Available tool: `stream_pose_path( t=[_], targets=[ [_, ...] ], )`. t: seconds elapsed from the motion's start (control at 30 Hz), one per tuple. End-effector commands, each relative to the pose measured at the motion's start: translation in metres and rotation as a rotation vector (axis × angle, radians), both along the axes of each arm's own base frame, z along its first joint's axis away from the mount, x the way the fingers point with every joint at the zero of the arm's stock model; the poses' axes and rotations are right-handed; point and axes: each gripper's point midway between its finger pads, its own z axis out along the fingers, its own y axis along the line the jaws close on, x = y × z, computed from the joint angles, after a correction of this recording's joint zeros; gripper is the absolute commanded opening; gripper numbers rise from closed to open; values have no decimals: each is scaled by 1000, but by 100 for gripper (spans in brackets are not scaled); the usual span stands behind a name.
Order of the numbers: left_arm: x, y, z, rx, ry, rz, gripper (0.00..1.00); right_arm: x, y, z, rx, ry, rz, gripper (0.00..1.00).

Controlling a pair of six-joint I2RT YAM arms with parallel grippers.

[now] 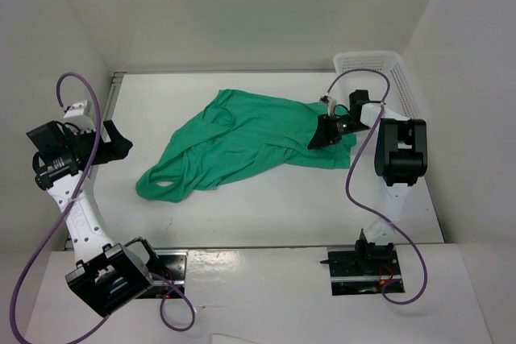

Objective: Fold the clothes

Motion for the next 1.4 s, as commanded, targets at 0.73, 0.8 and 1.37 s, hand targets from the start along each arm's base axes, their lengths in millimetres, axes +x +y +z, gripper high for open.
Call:
stream_pose_path(
  t=[0.73, 0.8, 1.37],
  targets=[
    [1, -5, 9, -1, -37, -19, 93, 8, -5, -21, -47, 7, -40, 33],
    [1, -5, 9, -1, -37, -19, 93, 8, 0, -20, -45, 5, -34, 27],
    [2, -7, 9, -6, -40, -26, 93, 18, 9, 26, 3, -75, -16, 26]
  ],
)
